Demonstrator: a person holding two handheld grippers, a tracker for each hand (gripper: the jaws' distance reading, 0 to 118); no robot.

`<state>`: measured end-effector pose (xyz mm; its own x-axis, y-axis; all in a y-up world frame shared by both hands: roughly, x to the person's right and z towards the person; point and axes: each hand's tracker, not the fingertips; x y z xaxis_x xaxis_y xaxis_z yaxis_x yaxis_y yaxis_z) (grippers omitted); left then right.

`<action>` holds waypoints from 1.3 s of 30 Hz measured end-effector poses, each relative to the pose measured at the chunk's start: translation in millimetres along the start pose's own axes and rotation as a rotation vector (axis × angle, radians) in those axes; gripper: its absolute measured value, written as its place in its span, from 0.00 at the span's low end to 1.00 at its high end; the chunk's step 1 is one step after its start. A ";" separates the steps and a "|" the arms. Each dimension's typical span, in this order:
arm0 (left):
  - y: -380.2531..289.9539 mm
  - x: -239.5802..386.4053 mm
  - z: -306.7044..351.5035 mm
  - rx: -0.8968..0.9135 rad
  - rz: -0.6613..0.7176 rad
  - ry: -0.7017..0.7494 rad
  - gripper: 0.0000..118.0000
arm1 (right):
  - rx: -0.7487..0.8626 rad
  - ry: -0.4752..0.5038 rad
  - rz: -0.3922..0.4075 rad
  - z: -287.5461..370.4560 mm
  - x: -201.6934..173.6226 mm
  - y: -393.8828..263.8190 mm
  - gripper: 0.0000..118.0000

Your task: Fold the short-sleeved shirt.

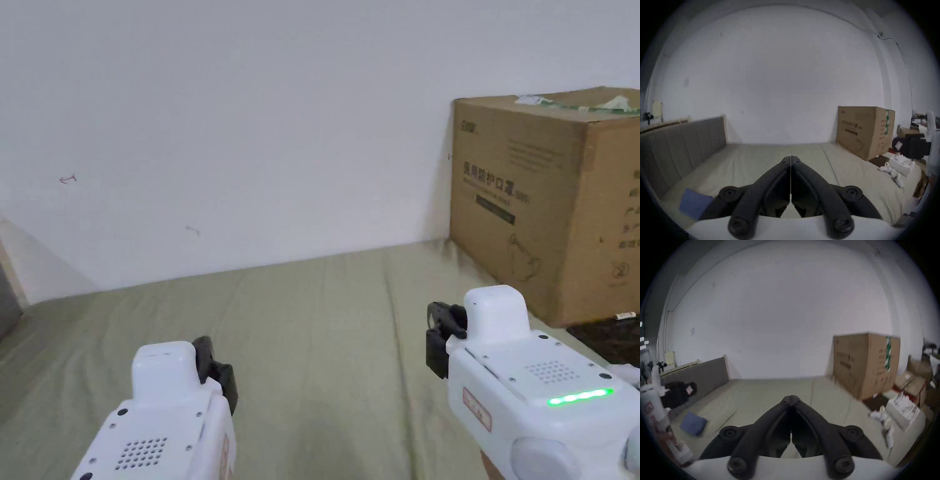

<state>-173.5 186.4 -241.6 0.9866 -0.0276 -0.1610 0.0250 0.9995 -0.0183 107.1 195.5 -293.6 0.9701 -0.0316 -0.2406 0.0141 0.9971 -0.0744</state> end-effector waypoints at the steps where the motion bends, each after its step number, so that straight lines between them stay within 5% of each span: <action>1: -0.6 0.7 6.5 0.022 -0.003 0.009 0.00 | 0.062 -0.007 0.008 6.0 -1.4 -2.8 0.00; 6: -1.7 2.1 21.2 0.061 0.015 0.068 0.00 | 0.065 -0.048 0.005 8.6 -8.7 -5.7 0.00; 8: -0.9 1.0 22.7 0.066 0.021 0.067 0.09 | 0.045 -0.074 0.020 4.9 -10.5 -5.2 0.02; 9: -1.0 1.4 24.5 0.075 0.021 0.068 0.21 | 0.042 -0.086 0.022 4.5 -11.0 -5.9 0.08; 12: -1.6 -1.4 20.8 0.075 0.014 0.072 0.96 | 0.038 -0.107 0.033 3.3 -11.7 -5.9 0.43; 13: -1.6 -3.9 18.8 0.060 0.019 0.062 1.00 | 0.032 -0.104 0.037 2.0 -11.7 -5.5 0.69; 14: 1.4 -6.6 22.7 0.098 0.015 0.029 1.00 | 0.025 -0.096 0.035 0.5 -11.7 -5.3 0.85; 16: -1.1 -12.2 17.4 0.069 0.021 0.058 1.00 | 0.031 -0.081 0.024 0.9 -11.8 -5.2 0.98; 25: 2.1 -16.3 15.3 0.049 0.054 0.060 1.00 | 0.064 -0.101 0.100 3.0 -24.5 -1.5 0.99; 39: 1.6 -17.5 4.6 -0.017 0.085 0.051 1.00 | 0.053 -0.087 0.067 -0.2 -26.4 2.0 0.99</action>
<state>-190.0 188.5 -234.3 0.9756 0.0562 -0.2123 -0.0615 0.9979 -0.0188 81.5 198.3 -287.6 0.9867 0.0387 -0.1578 -0.0406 0.9991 -0.0089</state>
